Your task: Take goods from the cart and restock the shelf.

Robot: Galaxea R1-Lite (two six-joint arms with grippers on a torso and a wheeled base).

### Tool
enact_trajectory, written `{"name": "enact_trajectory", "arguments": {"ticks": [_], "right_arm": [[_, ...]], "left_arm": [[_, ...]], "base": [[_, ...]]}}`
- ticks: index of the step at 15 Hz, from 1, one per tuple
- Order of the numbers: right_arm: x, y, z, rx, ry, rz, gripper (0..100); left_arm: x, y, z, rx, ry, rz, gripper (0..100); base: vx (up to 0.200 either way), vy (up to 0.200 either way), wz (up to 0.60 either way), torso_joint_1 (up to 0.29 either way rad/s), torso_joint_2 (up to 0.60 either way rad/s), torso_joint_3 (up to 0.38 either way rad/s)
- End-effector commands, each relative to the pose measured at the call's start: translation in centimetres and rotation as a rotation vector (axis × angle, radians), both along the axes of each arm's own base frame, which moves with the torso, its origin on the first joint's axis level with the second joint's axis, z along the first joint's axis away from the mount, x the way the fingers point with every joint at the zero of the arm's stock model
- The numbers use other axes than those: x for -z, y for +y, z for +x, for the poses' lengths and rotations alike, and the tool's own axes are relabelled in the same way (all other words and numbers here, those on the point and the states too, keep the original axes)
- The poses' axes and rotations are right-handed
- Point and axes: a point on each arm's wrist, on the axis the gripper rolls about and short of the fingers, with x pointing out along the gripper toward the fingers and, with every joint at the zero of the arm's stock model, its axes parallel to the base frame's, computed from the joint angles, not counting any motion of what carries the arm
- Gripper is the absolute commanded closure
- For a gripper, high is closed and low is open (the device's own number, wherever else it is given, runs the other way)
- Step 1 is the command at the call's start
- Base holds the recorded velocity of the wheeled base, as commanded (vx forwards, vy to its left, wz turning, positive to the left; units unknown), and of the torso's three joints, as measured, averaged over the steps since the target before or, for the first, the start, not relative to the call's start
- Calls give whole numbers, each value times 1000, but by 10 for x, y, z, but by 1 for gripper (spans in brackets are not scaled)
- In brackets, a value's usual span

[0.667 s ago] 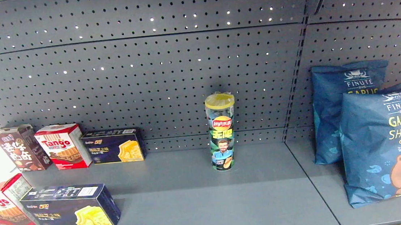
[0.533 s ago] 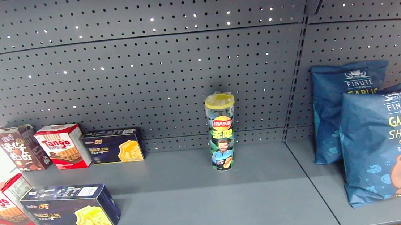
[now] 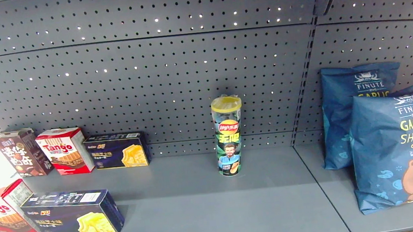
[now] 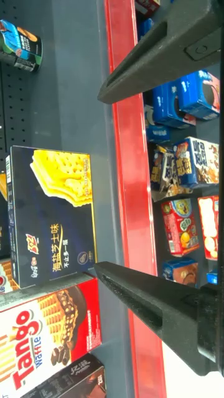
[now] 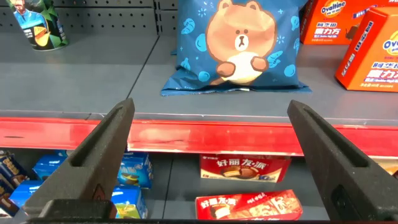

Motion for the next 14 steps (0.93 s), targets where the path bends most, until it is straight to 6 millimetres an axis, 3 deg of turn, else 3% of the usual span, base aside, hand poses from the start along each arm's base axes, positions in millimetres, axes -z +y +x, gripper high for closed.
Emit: {"name": "enact_trajectory", "arguments": {"ticks": [1, 14], "right_arm": [[0, 0, 0, 1, 1, 0, 0], [0, 0, 0, 2, 1, 0, 0]], "left_arm": [[0, 0, 0, 0, 0, 0, 0], [0, 1, 0, -25, 1, -15, 0]], "base": [[0, 0, 600, 2, -2, -2], [0, 0, 600, 1, 4, 0]]}}
